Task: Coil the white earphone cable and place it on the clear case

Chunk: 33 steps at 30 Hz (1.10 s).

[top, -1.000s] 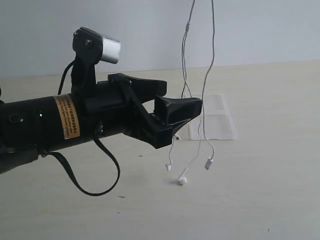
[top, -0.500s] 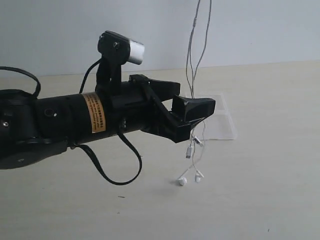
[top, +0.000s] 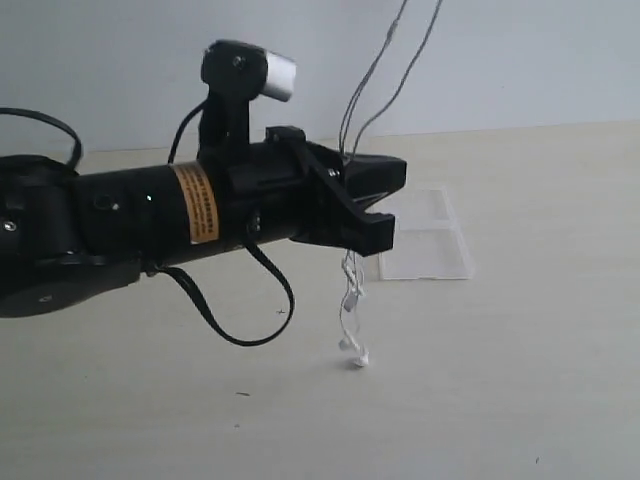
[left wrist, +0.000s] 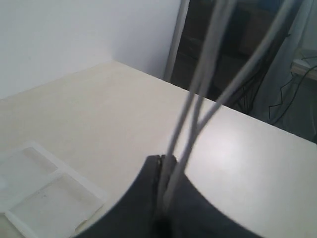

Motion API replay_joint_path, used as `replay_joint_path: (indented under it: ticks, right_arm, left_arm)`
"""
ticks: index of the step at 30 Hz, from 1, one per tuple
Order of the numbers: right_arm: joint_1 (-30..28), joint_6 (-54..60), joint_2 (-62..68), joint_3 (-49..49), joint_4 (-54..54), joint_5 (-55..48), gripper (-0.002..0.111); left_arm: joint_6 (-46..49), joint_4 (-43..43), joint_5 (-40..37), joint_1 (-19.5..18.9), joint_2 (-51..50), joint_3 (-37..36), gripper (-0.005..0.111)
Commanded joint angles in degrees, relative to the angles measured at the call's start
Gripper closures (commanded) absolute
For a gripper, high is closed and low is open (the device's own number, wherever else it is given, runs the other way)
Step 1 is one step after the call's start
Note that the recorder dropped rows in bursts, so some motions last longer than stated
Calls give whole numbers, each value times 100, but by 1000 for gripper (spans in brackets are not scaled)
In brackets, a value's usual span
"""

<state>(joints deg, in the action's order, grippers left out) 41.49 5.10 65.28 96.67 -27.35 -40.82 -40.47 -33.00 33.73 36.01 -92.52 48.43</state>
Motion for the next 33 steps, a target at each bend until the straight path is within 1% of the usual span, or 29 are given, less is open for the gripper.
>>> replay_joint_path:
  ticks: [1,3,5,7,9,10,14,17,20,23,25,28,30,33]
  right_arm:
    - [-15,-2221,-519,44,-2297,-2008,108]
    - [-15,-2198,-709,21,-2128,-2485,108]
    - [-15,-2084,-780,21,-1716,-2888,108]
    - [-15,-1812,-780,21,-1188,-2914,108]
    - [-15,-1545,-780,-119,-572,-2914,108]
    - [-15,-1509,-780,-302,-154,-2914,108]
    - [-15,-1250,-736,-937,461,-2868,108]
    - [-15,-1166,-637,-1582,703,-2317,108]
    - [-15,-640,-428,-2145,1278,-1489,108]
    - [-15,407,-110,-2577,2517,-878,106]
    - [-15,1141,154,-2689,3273,-693,98]
    - [-15,1816,477,-2704,4195,-530,78]
    - [-15,1937,605,-2704,4441,-421,61]
    - [-15,1937,648,-2704,4451,-320,43]
  left_arm:
    - [-34,-126,-637,-11,774,41,107]
    - [-34,-208,-1087,-11,1112,41,107]
    - [-34,-245,-1476,-11,1407,41,107]
    - [-34,-245,-1685,-11,1706,55,107]
    - [-34,-245,-2158,-11,2040,217,107]
    - [-34,-245,-2524,-11,2241,298,107]
    - [-34,-245,-3308,-11,2775,445,107]
    - [-23,-245,-4107,-11,3178,470,107]
    - [119,-267,-4915,-11,3553,470,107]
    - [297,-267,-5580,-11,3818,470,107]
    - [307,-267,-5868,-11,3918,470,107]
    - [333,-325,-6386,-11,4022,470,107]
    - [401,-446,-6698,-11,4060,470,107]
    - [620,-656,-7094,-11,4127,470,107]
